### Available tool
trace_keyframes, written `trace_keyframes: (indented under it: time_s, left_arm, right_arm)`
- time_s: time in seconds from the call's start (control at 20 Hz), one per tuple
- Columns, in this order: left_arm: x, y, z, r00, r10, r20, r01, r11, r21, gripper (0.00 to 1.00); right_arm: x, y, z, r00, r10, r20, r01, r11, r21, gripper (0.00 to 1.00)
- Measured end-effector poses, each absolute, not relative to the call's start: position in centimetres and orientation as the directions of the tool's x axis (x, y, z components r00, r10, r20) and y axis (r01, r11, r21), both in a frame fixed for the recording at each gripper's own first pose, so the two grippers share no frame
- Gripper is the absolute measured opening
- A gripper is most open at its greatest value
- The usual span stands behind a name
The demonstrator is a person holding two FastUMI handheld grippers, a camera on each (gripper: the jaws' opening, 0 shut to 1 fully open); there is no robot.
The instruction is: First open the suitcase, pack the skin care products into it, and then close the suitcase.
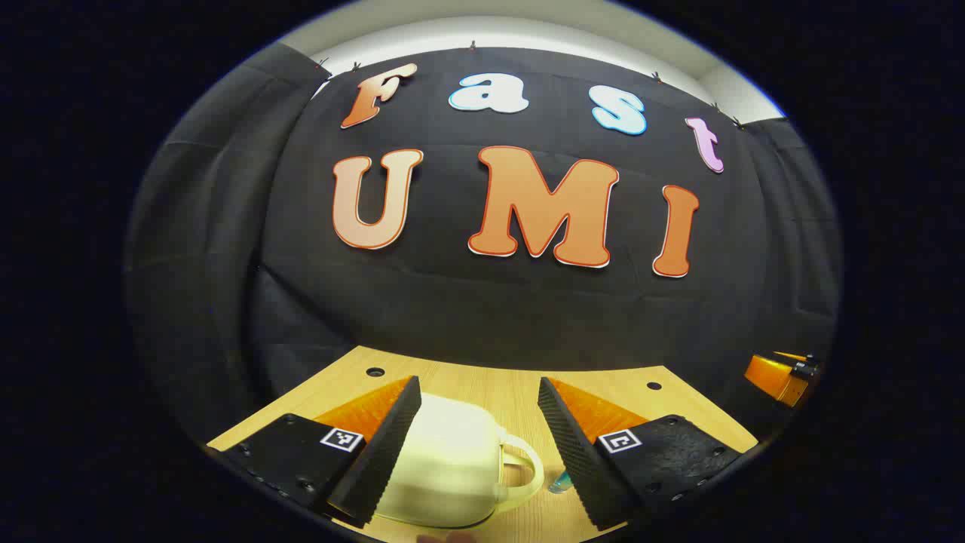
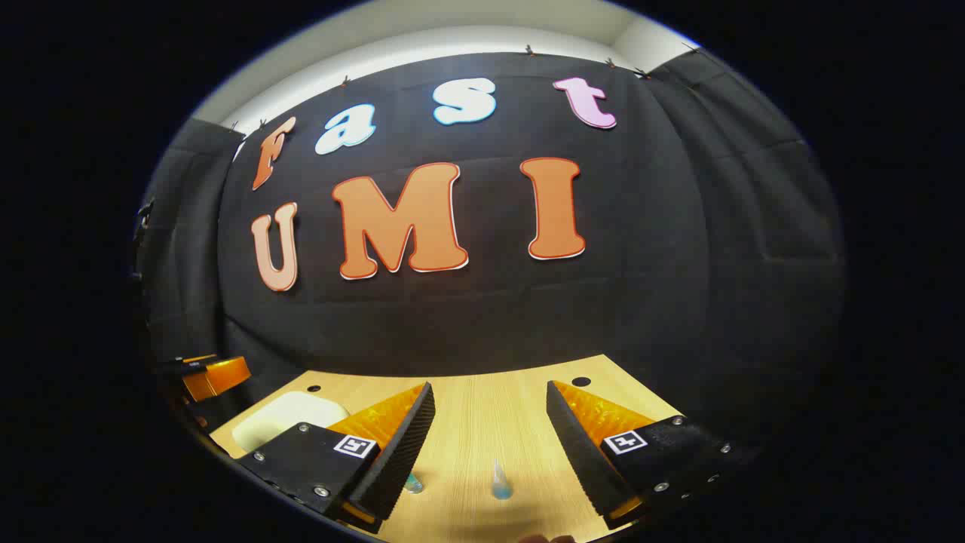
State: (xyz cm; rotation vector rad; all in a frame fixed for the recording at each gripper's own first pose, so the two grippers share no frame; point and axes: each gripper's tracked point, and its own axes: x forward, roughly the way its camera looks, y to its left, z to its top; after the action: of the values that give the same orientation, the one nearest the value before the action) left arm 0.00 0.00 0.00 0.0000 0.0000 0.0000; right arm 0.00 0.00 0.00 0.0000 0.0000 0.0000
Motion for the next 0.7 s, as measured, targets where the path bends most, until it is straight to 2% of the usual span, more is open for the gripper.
trace_keyframes:
  time_s: [0.35, 0.45, 0.7]
  left_arm:
    - [0.4, -1.3, 1.1, 1.0, 0.013, 0.015, -0.014, 0.999, 0.042, 0.97]
    - [0.1, -2.3, 0.8, 1.0, -0.016, 0.011, 0.015, 0.999, 0.036, 0.97]
    - [0.0, -3.0, 0.4, 0.999, -0.043, 0.005, 0.042, 0.996, 0.081, 0.97]
  right_arm:
    - [1.0, 1.5, -1.0, 0.997, 0.06, -0.042, -0.06, 0.998, -0.001, 0.94]
    - [1.1, 1.7, -1.5, 0.994, 0.078, -0.075, -0.078, 0.997, 0.001, 0.94]
    - [0.9, 1.1, -0.9, 0.998, 0.031, -0.047, -0.033, 0.999, -0.036, 0.94]
